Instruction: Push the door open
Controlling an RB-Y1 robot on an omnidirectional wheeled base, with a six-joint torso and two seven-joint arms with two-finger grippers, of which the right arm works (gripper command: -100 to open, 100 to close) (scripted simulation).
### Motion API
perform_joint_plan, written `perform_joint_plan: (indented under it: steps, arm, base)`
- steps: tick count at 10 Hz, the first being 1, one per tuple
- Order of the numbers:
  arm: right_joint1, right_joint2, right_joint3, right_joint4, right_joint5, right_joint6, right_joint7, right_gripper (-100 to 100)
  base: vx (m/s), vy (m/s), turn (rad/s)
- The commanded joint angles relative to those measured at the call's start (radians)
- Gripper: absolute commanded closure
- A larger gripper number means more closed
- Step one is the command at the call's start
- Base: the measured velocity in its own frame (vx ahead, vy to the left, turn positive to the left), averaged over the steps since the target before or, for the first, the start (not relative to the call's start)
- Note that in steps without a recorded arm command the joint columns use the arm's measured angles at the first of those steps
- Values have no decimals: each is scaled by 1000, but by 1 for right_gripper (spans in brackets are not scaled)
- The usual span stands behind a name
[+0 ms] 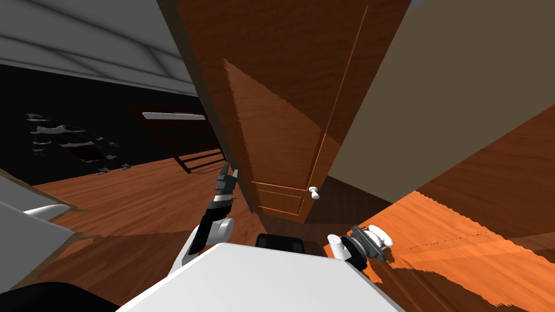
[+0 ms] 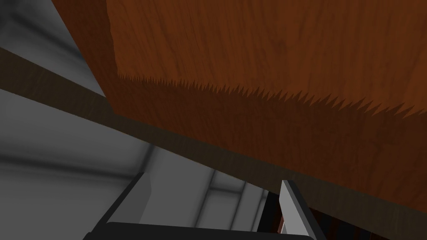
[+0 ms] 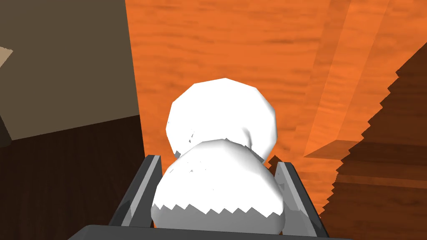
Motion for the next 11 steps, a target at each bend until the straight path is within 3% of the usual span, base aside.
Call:
perform_joint_plan:
  steps: [1,2,3,5,6,8,11]
  arm:
    - [-11,5,-28,1,-13,-19,16,100]
    - [-9,2,-16,10,-8,-12,6,100]
    - [-14,-10,-49,17,-31,-37,19,100]
    - [-17,-15,-66,21,-44,-50,26,100]
    - [-22,-21,-96,28,-66,-71,39,100]
    - [-24,-22,-107,30,-75,-79,43,100]
    - [-37,-24,-162,43,-117,-119,67,100]
  base:
    - [105,-114,33]
    - [40,-56,3]
    - [19,-105,145]
    - [9,-139,131]
    - [13,-154,143]
    - [16,-145,93]
    - [14,-110,133]
